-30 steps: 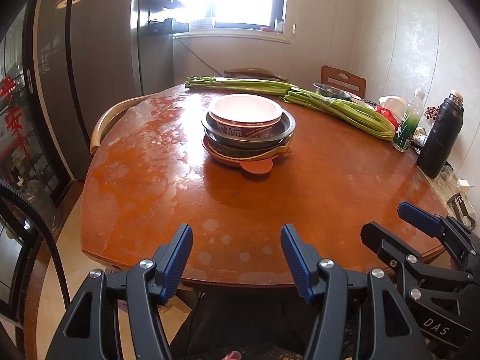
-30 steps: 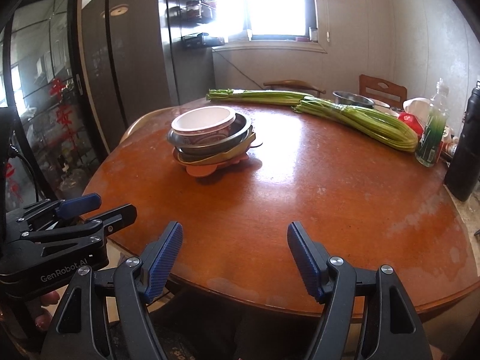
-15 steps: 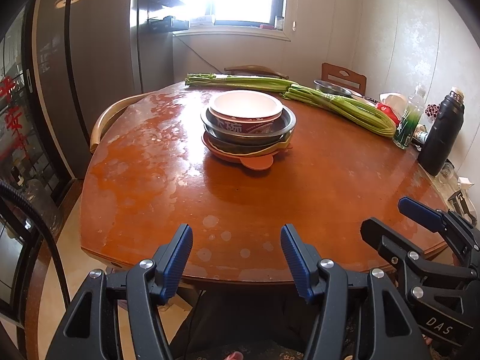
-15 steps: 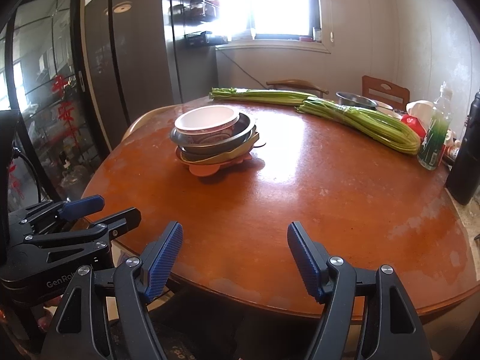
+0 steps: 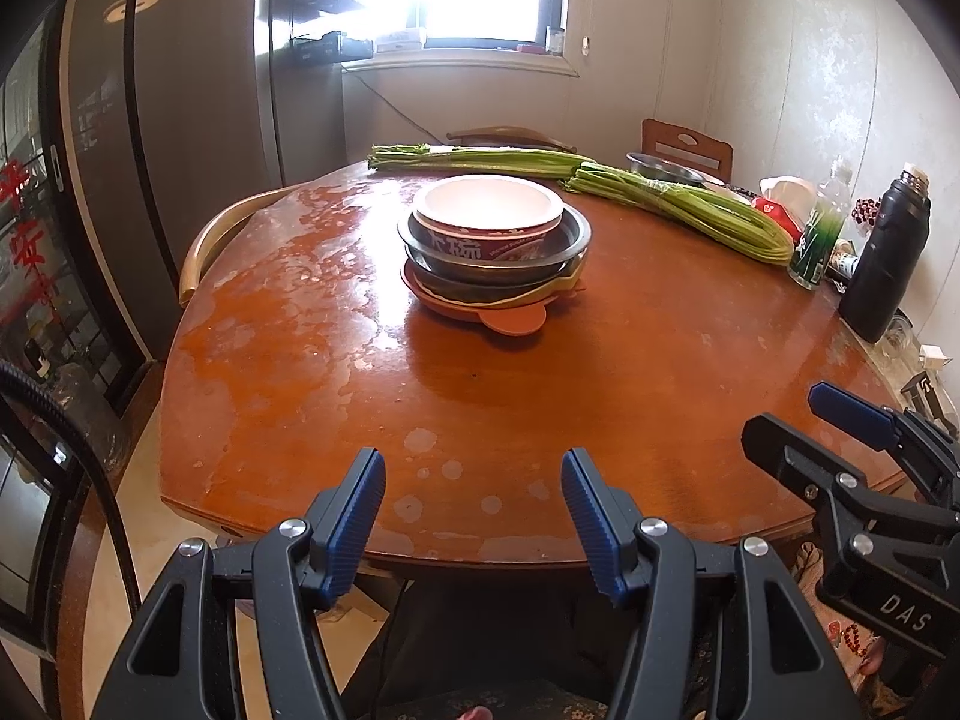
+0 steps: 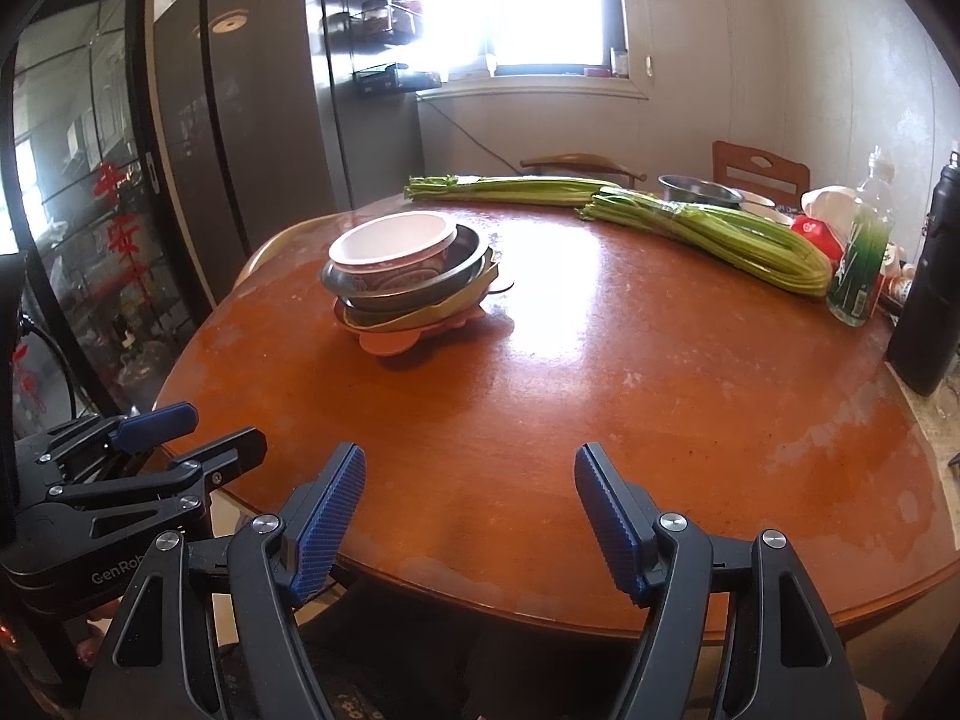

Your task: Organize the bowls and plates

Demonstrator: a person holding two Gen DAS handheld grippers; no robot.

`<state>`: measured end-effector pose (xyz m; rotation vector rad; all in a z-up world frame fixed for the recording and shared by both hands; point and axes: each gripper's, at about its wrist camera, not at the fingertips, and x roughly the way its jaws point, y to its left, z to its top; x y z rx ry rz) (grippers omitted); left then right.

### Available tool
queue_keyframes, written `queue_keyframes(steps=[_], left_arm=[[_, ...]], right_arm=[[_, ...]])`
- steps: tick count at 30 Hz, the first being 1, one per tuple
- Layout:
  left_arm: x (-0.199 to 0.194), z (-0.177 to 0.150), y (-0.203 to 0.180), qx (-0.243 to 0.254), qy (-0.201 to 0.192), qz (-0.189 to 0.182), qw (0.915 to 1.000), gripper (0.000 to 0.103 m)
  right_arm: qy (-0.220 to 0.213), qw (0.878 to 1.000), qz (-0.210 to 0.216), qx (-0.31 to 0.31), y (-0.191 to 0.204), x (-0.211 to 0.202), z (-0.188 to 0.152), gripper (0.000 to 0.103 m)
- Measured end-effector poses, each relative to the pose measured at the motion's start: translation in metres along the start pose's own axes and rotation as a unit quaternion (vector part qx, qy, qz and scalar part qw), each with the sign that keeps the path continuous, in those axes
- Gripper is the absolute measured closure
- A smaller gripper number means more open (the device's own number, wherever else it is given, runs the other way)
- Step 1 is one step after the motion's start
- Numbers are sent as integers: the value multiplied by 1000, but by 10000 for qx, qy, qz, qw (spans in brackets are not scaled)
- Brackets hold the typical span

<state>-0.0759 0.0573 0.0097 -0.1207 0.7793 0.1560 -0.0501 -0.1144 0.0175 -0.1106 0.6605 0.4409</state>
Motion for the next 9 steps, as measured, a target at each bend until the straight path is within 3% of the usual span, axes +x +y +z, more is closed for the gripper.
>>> queue_keyframes(steps=[5,9], left_arm=[[5,6,-1,47,-50,67,10000,42],[19,28,8,2,-28,31,10000,42]], right_arm=[[7,9999,-84,61,-10,4,5,29],[84,9996,-172,224,-30,13,13,29]])
